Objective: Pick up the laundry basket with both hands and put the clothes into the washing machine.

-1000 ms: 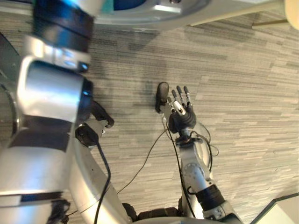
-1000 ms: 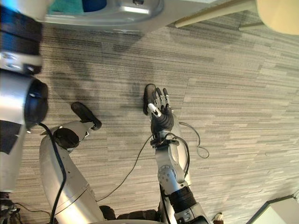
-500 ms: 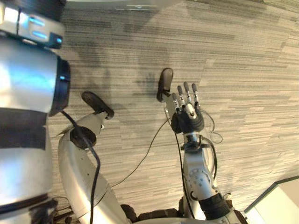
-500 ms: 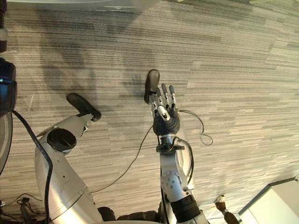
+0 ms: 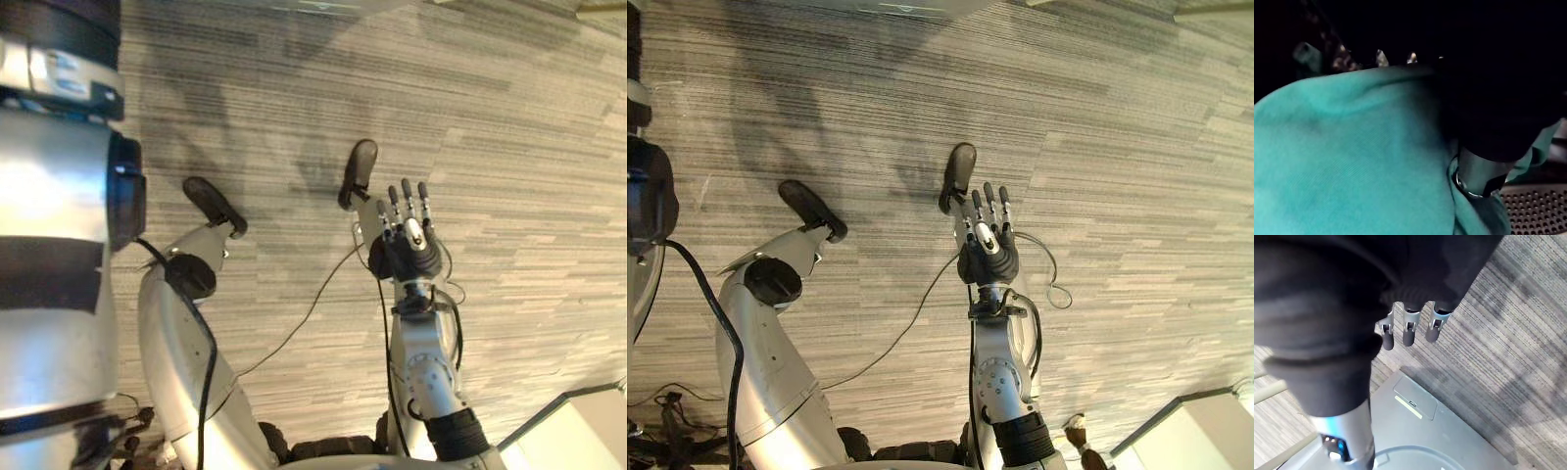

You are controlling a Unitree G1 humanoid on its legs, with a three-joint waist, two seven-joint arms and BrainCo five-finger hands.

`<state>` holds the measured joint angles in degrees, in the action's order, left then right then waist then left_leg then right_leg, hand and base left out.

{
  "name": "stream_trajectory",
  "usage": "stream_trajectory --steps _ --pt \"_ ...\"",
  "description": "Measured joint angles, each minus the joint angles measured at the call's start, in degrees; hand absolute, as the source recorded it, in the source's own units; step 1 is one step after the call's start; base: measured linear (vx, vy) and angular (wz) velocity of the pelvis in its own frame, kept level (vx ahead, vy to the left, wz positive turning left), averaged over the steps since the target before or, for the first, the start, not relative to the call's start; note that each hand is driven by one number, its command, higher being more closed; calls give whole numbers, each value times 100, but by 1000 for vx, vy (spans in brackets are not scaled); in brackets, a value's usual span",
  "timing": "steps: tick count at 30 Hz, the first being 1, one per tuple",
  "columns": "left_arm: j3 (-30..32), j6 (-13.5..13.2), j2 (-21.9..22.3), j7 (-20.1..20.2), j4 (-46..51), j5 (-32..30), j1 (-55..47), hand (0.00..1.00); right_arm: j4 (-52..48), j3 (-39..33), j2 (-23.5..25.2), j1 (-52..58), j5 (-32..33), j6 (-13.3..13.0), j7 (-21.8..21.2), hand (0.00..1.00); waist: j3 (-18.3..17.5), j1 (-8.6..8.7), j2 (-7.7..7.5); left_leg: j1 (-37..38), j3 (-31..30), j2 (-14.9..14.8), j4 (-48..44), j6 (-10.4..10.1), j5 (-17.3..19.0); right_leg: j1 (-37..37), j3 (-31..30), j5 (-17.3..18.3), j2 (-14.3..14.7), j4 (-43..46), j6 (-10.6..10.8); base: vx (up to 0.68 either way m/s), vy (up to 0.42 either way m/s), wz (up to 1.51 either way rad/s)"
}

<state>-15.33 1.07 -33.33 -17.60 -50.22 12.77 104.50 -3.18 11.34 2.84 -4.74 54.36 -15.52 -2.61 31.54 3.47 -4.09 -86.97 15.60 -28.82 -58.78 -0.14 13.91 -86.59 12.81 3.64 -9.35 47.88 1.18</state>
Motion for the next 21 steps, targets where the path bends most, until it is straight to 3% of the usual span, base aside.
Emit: stream_trajectory --steps 8,12,17,21 --pt "-74 92 43 138 6 -717 163 0 214 0 -94 2 -38 227 -147 0 -8 3 -10 293 33 7 130 -1 0 316 45 -14 31 -191 -17 -1 0 1" --pt "-164 98 34 131 6 -1464 168 0 211 10 -94 3 -24 233 -276 0 -9 2 -12 292 35 -22 93 -2 3 317 42 -22 51 -190 -25 -15 -1 -3" --pt "-230 103 37 81 30 -1937 8 0 209 19 -94 3 28 223 -368 0 -9 6 -12 285 34 -35 77 -2 6 317 40 -22 61 -194 -25 0 0 0" --pt "-257 238 41 -141 59 -2843 -227 0 207 40 -97 3 54 174 -386 0 -9 16 -12 277 42 -39 72 -2 7 317 42 -22 61 -199 -25 0 0 0"
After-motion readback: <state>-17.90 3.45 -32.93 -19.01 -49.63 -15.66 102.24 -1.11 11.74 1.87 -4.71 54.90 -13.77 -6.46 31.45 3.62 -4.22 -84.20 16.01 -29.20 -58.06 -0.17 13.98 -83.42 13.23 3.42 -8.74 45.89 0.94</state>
